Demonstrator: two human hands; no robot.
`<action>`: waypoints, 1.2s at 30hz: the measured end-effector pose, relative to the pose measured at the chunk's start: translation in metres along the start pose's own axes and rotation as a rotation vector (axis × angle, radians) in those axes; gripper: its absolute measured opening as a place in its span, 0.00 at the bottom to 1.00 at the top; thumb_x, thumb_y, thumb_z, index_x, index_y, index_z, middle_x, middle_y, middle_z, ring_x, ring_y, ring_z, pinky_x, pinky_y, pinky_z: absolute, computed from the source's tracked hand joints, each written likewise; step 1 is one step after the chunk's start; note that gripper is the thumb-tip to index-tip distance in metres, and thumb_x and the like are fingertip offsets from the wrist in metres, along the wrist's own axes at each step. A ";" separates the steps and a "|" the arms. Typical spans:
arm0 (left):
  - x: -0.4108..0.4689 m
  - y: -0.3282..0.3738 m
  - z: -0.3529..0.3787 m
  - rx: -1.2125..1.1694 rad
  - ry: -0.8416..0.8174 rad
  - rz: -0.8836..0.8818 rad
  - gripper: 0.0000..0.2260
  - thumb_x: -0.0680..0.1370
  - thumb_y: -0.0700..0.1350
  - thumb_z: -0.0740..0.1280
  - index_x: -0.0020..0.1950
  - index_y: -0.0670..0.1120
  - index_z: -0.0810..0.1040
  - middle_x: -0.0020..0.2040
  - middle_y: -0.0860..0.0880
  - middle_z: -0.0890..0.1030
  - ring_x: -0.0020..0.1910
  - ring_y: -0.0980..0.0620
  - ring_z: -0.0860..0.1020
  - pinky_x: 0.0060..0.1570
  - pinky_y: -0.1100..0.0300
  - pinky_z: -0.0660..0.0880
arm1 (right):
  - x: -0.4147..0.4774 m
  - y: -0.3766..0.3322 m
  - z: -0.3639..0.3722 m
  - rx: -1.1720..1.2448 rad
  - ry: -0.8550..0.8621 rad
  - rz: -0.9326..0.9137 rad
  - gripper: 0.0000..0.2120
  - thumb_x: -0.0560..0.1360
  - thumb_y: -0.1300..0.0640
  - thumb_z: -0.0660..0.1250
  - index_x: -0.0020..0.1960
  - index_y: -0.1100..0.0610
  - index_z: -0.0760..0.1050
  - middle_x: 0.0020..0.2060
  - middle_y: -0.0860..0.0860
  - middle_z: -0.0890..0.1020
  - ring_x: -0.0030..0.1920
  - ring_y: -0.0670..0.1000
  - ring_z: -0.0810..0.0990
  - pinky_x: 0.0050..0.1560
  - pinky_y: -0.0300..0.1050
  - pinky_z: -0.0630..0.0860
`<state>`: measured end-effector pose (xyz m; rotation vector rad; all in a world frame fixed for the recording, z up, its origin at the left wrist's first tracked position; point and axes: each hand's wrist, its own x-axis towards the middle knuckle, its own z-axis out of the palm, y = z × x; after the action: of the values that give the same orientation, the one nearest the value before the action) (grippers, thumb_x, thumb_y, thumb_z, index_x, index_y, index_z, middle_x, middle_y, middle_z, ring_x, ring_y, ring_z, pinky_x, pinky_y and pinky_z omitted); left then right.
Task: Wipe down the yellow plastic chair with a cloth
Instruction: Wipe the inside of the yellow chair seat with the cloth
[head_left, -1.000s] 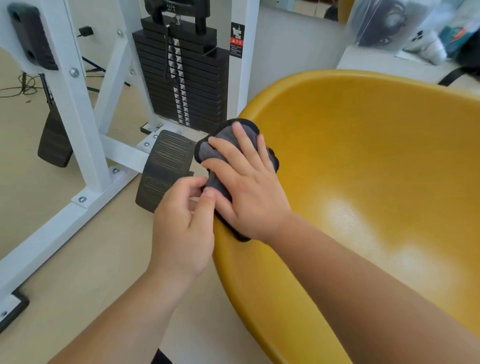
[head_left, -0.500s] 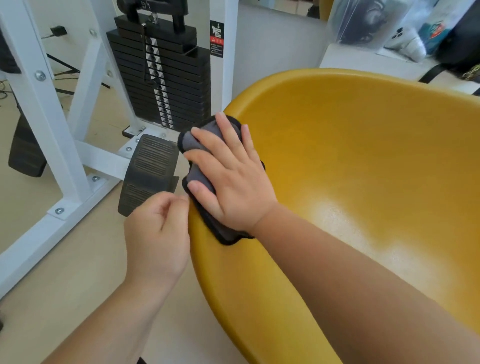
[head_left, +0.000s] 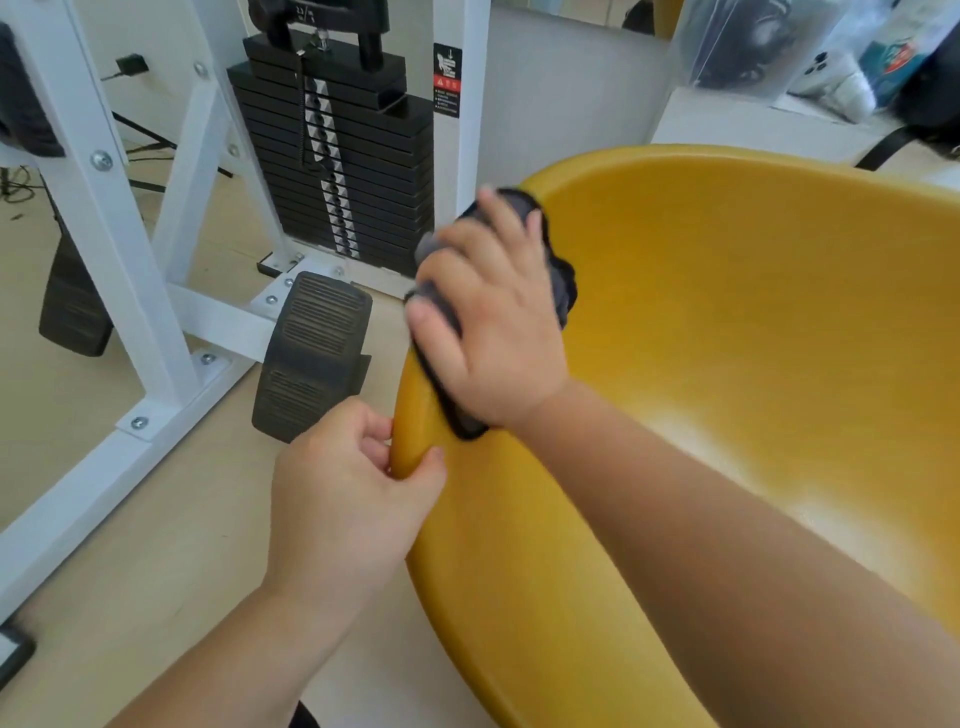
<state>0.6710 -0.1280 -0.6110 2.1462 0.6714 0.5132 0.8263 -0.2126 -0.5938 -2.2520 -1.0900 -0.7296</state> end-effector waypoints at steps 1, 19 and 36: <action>-0.007 0.000 -0.005 0.000 -0.019 -0.037 0.13 0.64 0.49 0.80 0.38 0.51 0.77 0.29 0.54 0.79 0.31 0.55 0.78 0.33 0.53 0.78 | -0.013 -0.009 -0.003 0.017 -0.025 -0.080 0.15 0.78 0.47 0.62 0.51 0.57 0.82 0.58 0.54 0.81 0.76 0.63 0.66 0.76 0.69 0.52; 0.075 0.091 -0.021 0.276 -0.359 -0.054 0.13 0.74 0.54 0.74 0.54 0.50 0.77 0.44 0.53 0.81 0.43 0.51 0.80 0.41 0.52 0.79 | 0.057 0.026 -0.051 -0.233 -0.428 0.202 0.22 0.85 0.45 0.51 0.68 0.52 0.76 0.68 0.51 0.77 0.79 0.58 0.61 0.80 0.61 0.49; 0.119 0.137 -0.015 0.460 -0.526 -0.132 0.14 0.74 0.50 0.76 0.51 0.51 0.72 0.44 0.52 0.80 0.42 0.51 0.79 0.41 0.57 0.75 | 0.066 0.063 -0.061 -0.138 -0.540 0.054 0.18 0.85 0.46 0.53 0.59 0.52 0.79 0.63 0.53 0.79 0.77 0.62 0.64 0.80 0.61 0.48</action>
<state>0.7941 -0.1185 -0.4776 2.4889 0.6620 -0.3088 0.8980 -0.2512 -0.5206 -2.6696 -1.2360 -0.1712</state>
